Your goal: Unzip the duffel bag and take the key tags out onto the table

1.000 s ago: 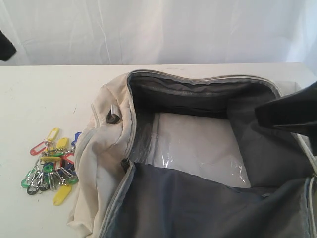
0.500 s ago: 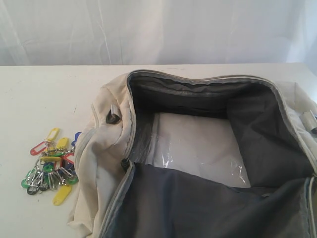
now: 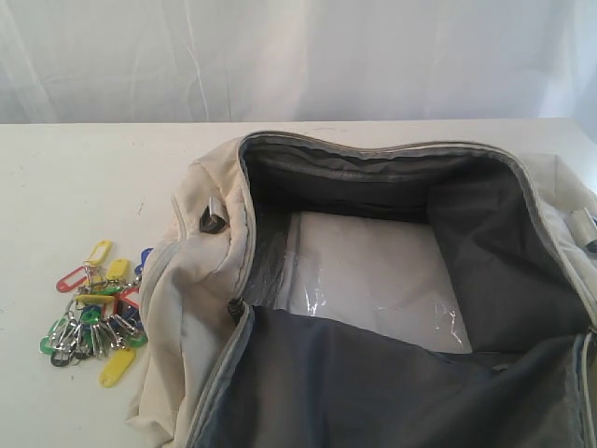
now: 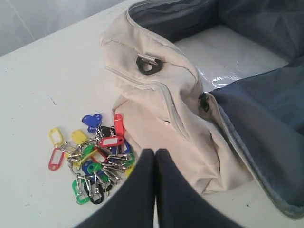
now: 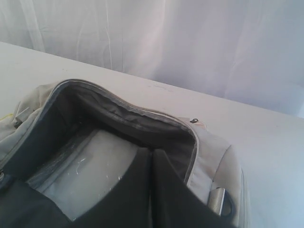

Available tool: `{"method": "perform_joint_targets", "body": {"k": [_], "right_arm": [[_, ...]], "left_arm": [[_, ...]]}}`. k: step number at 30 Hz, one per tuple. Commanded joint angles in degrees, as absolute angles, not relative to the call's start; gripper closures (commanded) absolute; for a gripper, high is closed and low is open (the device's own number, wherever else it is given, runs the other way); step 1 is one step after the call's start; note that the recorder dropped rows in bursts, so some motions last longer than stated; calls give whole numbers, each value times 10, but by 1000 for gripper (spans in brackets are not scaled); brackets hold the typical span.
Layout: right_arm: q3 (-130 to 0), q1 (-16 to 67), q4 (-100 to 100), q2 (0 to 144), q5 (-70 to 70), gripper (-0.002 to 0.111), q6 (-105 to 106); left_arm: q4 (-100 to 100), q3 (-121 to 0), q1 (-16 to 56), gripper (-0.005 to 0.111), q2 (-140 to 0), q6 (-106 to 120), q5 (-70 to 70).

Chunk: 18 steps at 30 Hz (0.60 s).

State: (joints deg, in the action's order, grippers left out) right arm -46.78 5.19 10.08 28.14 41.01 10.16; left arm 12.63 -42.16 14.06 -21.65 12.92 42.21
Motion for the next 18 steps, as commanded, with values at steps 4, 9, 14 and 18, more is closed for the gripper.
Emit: {"method": "perform_joint_targets", "body": {"k": [4,9,14,18], "right_arm": [[-467,53,102,281,407,108,99],[-467,53,102,281,407,108,99],[-467,53,102,281,406,108,99],[-467,53,102,281,406,108,99]], "left_arm": [[137,-418,138,107,-216,123,417],[137,-418,138,107,-216,123,417],[137,-418,117,107,-194,123,416],[131,-418,71,107,-156,123,414]]}}
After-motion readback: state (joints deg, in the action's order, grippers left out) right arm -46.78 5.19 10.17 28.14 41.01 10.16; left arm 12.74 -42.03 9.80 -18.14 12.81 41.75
